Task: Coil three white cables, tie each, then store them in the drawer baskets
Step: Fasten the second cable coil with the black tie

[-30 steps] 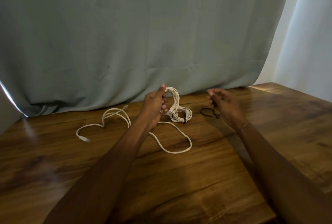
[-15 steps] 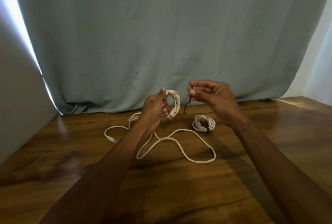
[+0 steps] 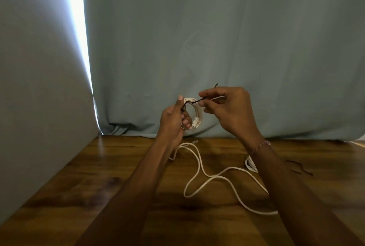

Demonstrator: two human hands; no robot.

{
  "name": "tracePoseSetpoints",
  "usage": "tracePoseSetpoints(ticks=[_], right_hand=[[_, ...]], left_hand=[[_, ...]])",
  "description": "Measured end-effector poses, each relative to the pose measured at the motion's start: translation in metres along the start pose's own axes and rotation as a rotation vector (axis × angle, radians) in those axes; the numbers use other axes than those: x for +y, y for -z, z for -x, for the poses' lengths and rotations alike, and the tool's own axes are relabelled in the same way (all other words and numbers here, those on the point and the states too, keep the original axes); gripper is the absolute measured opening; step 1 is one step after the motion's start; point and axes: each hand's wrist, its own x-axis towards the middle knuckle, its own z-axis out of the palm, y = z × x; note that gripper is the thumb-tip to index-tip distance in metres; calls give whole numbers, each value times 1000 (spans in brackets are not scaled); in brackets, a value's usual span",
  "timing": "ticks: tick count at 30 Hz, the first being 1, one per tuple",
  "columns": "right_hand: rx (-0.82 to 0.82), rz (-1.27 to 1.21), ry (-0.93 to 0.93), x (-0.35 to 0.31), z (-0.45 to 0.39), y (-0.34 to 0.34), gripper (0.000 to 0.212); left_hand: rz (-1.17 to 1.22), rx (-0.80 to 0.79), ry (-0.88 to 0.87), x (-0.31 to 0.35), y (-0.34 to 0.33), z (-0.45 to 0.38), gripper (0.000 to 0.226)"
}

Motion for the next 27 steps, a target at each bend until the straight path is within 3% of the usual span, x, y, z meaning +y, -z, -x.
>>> tracePoseSetpoints(ticks=[4, 10, 13, 17, 23, 27], right_hand=[[13, 357, 158, 10, 4, -13, 16], [37, 703, 192, 16, 10, -12, 14], [-18, 669, 247, 11, 8, -6, 18], [-45, 541, 186, 3, 11, -3, 22], [91, 584, 179, -7, 17, -4, 19], [85, 629, 140, -9, 19, -9, 22]], left_hand=[[37, 19, -10, 8, 7, -4, 36], [-8, 37, -3, 8, 15, -9, 34], [-16, 42, -2, 8, 15, -9, 34], [0, 63, -5, 9, 17, -10, 38], [18, 85, -22, 11, 18, -11, 39], [-30, 105, -50, 10, 14, -8, 39]])
